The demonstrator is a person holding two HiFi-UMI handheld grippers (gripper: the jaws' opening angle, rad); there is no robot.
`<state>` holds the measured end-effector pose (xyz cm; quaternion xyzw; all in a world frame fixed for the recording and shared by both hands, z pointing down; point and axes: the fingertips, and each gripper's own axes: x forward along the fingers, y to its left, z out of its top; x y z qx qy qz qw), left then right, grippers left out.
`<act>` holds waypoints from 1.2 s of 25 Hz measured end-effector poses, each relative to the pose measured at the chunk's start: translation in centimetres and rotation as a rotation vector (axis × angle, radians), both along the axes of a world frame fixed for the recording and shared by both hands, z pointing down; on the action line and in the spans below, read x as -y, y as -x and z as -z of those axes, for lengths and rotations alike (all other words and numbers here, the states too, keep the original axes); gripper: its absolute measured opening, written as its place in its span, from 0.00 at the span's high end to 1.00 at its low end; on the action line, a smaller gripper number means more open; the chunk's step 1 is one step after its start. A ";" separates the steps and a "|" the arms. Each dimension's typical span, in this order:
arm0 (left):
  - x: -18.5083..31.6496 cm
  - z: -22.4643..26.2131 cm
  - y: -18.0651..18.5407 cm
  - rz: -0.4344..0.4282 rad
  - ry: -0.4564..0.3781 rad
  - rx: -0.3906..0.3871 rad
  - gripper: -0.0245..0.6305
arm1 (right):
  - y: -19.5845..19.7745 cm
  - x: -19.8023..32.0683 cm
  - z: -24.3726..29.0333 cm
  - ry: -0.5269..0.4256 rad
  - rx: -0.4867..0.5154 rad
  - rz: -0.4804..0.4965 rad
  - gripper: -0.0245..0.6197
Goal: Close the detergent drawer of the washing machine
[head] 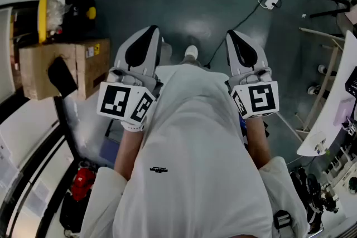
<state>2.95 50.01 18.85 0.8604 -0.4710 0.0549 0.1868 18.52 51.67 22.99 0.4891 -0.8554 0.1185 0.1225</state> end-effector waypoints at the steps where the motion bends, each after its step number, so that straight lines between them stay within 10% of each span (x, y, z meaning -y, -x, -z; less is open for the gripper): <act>1: -0.2 -0.1 0.0 -0.004 0.003 0.006 0.93 | 0.2 -0.1 0.1 0.000 -0.006 0.004 0.96; 8: -0.8 -0.2 -1.5 -0.028 0.002 0.033 0.93 | -0.2 -0.7 2.9 -0.029 0.206 0.033 0.96; 13: -1.0 0.2 -2.0 -0.024 -0.009 0.035 0.93 | -0.2 -1.1 2.4 -0.104 0.032 0.064 0.96; 30: 4.1 -0.7 -1.1 -0.063 0.040 -0.033 0.93 | -0.5 3.7 2.0 -0.029 0.050 -0.055 0.96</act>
